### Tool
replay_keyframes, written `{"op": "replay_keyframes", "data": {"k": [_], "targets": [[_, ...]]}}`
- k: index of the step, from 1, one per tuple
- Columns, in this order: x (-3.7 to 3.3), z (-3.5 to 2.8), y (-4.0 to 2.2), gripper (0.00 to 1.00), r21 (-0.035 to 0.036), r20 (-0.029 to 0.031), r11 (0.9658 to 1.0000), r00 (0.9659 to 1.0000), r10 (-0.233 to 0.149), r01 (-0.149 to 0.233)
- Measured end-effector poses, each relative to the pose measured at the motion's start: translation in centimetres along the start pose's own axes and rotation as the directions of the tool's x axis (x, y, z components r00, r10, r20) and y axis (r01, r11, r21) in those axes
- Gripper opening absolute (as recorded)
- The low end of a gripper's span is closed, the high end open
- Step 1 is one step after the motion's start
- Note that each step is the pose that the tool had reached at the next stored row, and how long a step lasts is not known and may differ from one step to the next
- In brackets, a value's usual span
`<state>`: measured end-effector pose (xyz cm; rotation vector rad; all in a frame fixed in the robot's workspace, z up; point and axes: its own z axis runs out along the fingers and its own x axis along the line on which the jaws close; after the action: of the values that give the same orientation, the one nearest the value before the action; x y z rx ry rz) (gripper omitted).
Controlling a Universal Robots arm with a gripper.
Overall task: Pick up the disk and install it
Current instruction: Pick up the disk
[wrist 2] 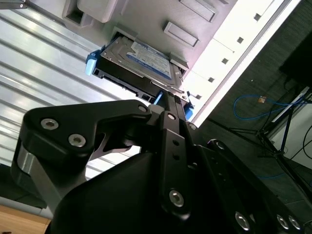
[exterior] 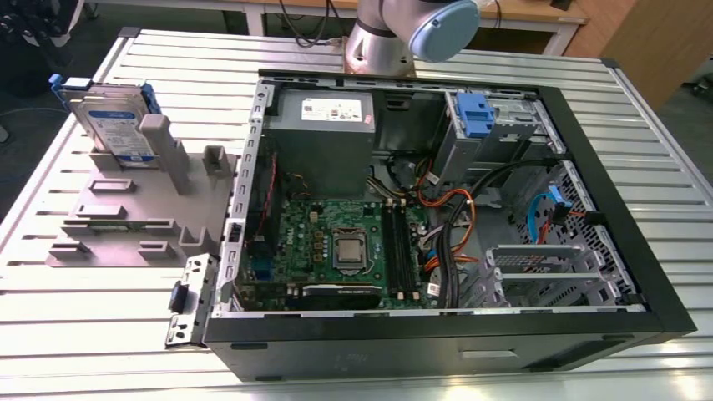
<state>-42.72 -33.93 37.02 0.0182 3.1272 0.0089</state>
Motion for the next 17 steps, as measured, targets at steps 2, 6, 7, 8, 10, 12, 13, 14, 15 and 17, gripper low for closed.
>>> {"op": "replay_keyframes", "data": {"k": [2, 6, 7, 8, 10, 12, 13, 14, 15, 17], "targets": [[0.0, 0.0, 0.0, 0.11, 0.0, 0.0, 1.0, 1.0, 0.0, 0.0], [0.01, 0.01, 0.0, 0.11, 0.0, 0.0, 1.0, 1.0, 0.0, 0.0], [0.01, 0.01, 0.0, 0.11, 0.0, 0.0, 1.0, 1.0, 0.0, 0.0], [0.01, 0.02, 0.0, 0.11, 0.0, 0.0001, 1.0, 1.0, -0.001, 0.001], [0.01, 0.01, 0.0, 0.11, -0.0002, 0.0, 1.0, 1.0, -0.009, 0.009], [0.01, 0.01, 0.0, 0.11, -0.0004, -0.0001, 0.9997, 0.9997, -0.026, 0.026], [0.01, 0.02, 0.0, 0.11, -0.0006, -0.0001, 0.9993, 0.9993, -0.038, 0.038], [0.01, 0.01, 0.01, 0.11, -0.0007, -0.0002, 0.9987, 0.9987, -0.051, 0.051], [0.01, 0.02, 0.01, 0.11, -0.001, -0.0003, 0.9979, 0.9979, -0.065, 0.065], [0.01, 0.01, 0.0, 0.11, -0.0014, -0.0004, 0.9955, 0.9955, -0.094, 0.094]]}}
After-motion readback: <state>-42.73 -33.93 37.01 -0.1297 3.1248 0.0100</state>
